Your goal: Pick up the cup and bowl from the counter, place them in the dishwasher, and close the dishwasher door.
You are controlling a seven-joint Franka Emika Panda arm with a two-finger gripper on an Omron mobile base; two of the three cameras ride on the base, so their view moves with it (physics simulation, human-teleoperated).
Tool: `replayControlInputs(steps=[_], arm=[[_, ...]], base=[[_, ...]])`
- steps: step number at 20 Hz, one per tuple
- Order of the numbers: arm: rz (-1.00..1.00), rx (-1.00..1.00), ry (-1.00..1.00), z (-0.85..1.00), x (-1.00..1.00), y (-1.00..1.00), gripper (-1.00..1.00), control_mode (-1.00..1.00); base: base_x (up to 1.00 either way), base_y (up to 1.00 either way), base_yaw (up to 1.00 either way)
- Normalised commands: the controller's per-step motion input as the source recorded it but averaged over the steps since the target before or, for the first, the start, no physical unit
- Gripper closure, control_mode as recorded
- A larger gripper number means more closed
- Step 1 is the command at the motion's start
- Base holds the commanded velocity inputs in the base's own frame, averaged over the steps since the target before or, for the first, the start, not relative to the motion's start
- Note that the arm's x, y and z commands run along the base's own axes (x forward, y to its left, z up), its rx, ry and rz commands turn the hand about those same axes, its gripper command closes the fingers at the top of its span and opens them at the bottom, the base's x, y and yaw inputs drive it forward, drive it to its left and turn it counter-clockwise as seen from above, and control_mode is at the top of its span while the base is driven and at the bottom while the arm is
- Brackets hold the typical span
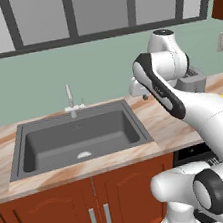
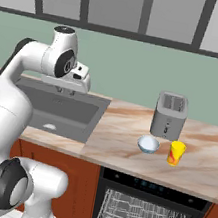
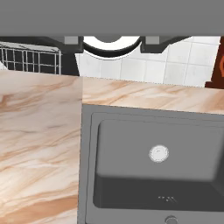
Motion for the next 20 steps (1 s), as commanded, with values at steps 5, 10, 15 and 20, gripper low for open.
replayControlInputs(steps=[5, 10, 15, 20], arm=[[0.0, 0.0, 0.0, 0.0, 0.0, -0.08, -1.0, -1.0], [0.0, 0.0, 0.0, 0.0, 0.0, -0.26, -1.0, -1.0], [0.0, 0.0, 0.0, 0.0, 0.0, -0.32, -1.0, -1.0], [0.0, 0.0, 0.0, -0.03, 0.0, -0.32, -1.0, -1.0]], base=[[0.0, 0.0, 0.0], [0.0, 0.0, 0.0], [0.0, 0.0, 0.0], [0.0, 0.0, 0.0]])
